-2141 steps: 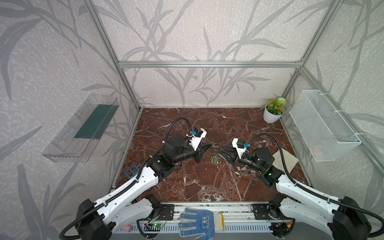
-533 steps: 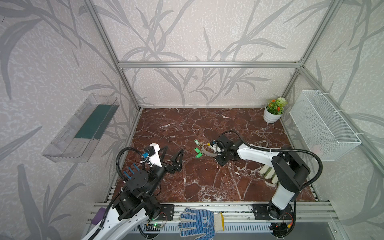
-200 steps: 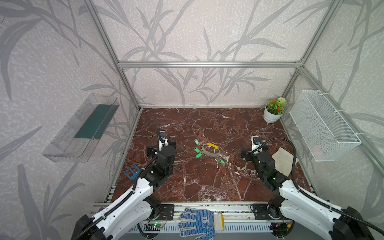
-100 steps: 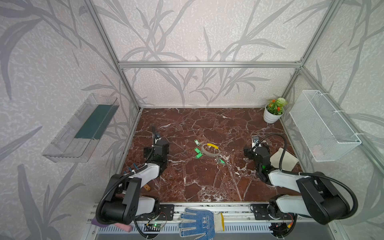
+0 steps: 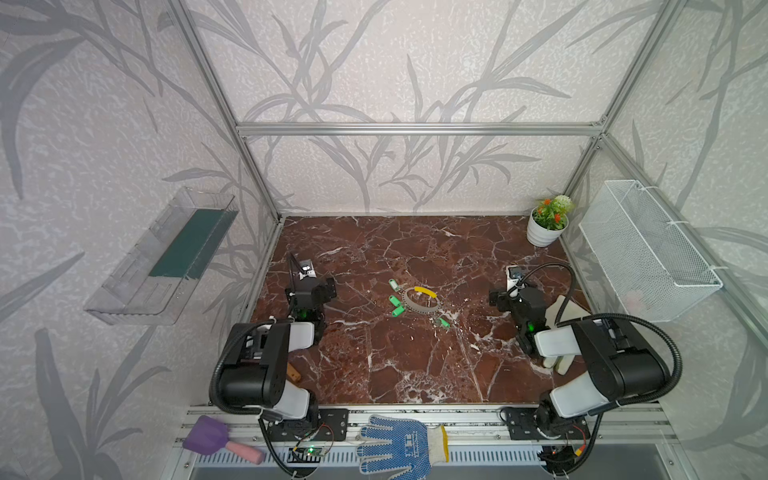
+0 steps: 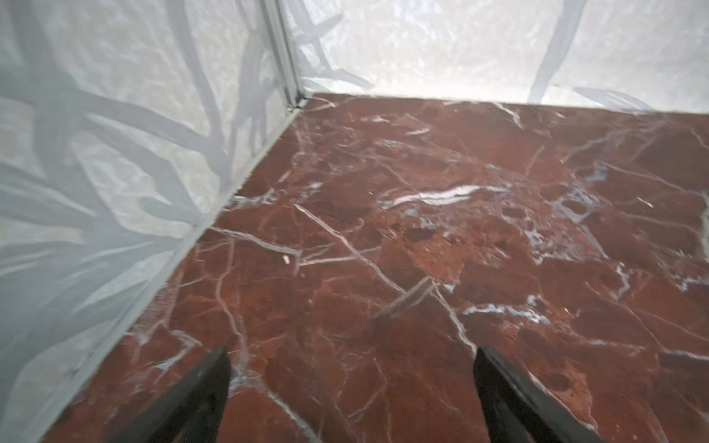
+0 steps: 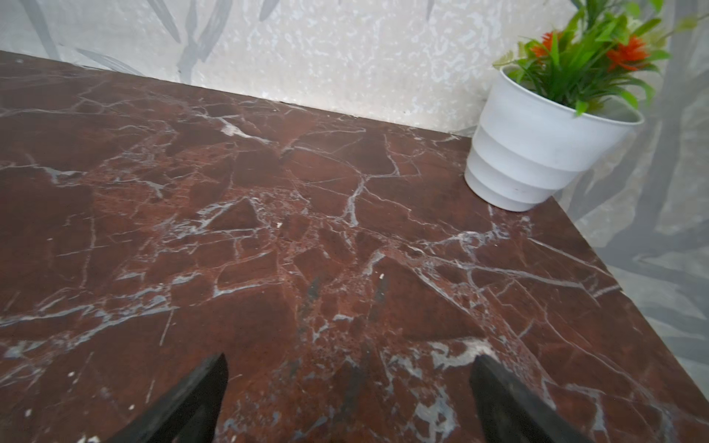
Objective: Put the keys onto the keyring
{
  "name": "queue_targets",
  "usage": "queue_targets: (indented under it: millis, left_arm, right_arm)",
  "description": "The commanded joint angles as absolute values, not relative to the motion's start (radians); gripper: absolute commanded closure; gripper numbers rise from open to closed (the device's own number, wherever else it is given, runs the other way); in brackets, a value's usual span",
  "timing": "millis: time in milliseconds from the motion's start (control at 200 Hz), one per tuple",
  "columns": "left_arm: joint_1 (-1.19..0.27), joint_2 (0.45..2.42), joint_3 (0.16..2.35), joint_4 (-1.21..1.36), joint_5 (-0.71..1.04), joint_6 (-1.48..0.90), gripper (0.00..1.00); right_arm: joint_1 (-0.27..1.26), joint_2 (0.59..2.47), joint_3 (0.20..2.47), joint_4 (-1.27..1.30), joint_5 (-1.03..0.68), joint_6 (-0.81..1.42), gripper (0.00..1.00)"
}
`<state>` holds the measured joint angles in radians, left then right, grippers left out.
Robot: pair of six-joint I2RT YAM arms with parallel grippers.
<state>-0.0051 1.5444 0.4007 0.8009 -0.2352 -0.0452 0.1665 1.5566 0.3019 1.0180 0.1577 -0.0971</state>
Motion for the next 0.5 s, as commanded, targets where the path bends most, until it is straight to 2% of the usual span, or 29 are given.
queue_targets:
  millis: [0,150,350,495]
  left_arm:
    - [0.0,1.557,0.384,0.911,-0.17,-0.046,0.01]
    - [0.002,1.556,0.385,0.908,-0.166,-0.046,0.01]
    - [-0.003,1.558,0.381,0.922,-0.179,-0.041,0.01]
    - [-0.006,1.559,0.379,0.928,-0.187,-0.038,0.01]
  right_arm:
    - [0.149,1.563,0.342,1.008,0.129,-0.068,0.01]
    - [0.143,1.56,0.359,0.966,0.156,-0.049,0.01]
    - [0.157,1.571,0.266,1.159,0.112,-0.084,0.01]
    - [0.156,1.565,0.334,1.026,0.198,-0.057,0.01]
